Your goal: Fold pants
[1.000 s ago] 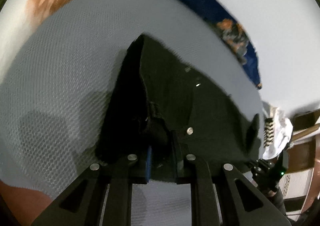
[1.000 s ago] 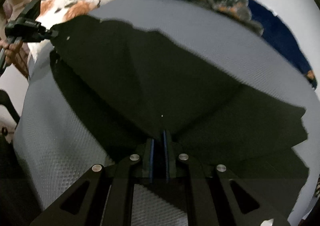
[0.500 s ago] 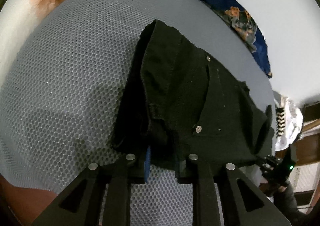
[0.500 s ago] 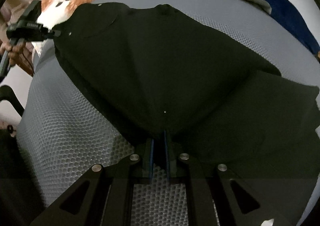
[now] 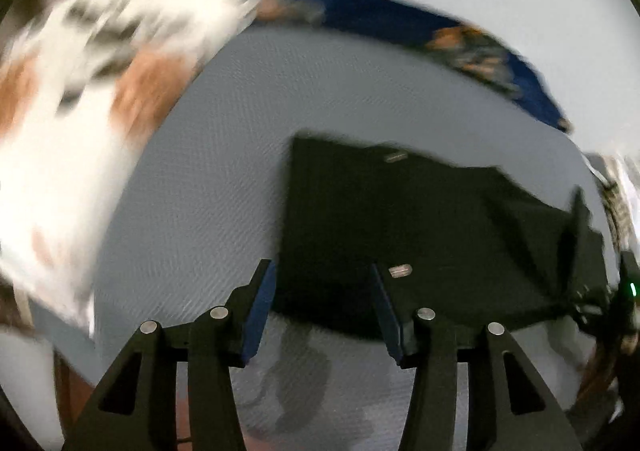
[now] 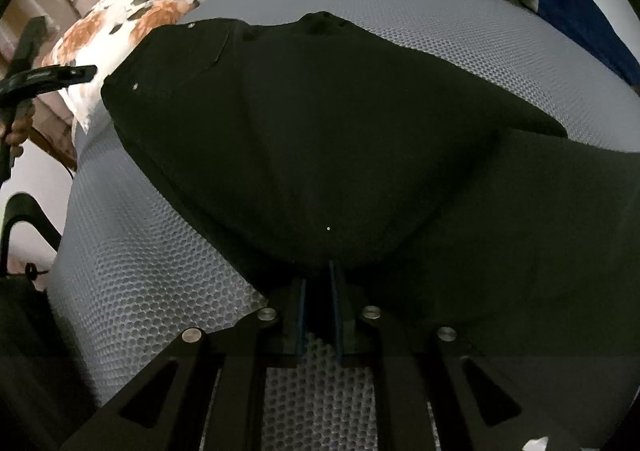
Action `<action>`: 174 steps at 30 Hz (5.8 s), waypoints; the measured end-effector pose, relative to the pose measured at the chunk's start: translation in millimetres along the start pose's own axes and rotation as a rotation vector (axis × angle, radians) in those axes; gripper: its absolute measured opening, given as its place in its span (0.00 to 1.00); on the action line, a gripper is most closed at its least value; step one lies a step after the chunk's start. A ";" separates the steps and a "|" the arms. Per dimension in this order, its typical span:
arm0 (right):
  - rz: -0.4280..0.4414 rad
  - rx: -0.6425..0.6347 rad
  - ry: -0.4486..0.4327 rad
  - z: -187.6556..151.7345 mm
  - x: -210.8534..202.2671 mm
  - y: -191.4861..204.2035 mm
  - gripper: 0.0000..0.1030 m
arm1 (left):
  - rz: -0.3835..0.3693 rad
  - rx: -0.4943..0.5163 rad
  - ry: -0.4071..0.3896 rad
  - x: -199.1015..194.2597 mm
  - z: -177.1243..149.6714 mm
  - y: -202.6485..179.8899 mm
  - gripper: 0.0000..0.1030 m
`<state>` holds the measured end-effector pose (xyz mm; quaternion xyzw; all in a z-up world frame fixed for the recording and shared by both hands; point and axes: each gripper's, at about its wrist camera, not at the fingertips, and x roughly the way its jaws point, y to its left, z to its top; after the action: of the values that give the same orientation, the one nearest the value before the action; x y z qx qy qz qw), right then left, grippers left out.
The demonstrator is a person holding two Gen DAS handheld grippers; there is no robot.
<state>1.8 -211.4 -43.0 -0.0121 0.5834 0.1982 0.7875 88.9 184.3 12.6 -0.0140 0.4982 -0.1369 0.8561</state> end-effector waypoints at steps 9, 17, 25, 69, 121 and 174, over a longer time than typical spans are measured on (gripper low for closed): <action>0.036 0.072 -0.012 1.2 -8.4 -8.6 0.12 | -0.314 0.444 0.004 25.0 -23.0 -171.2 0.48; 0.046 0.096 -0.041 4.4 -16.8 -11.8 0.12 | -0.421 0.671 0.138 76.3 -55.3 -263.9 0.48; 0.071 0.102 -0.034 6.8 -12.8 -14.4 0.13 | -0.376 0.687 0.187 116.5 -58.8 -284.2 0.21; -0.393 0.601 -0.419 -14.4 -66.7 -264.3 0.14 | -0.435 0.397 0.258 132.8 -55.2 -260.4 0.09; -0.520 0.962 -0.297 -195.6 -155.1 -245.0 0.02 | -0.417 0.541 0.238 121.2 -63.5 -276.2 0.11; -0.214 0.532 -0.207 -88.9 -108.9 -354.4 0.29 | -0.194 0.170 0.188 138.9 5.5 -198.4 0.49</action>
<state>10.0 -592.6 -45.9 0.1535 0.5271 -0.0455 0.8346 114.6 -41.7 -70.8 0.0232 0.5590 -0.2615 0.7865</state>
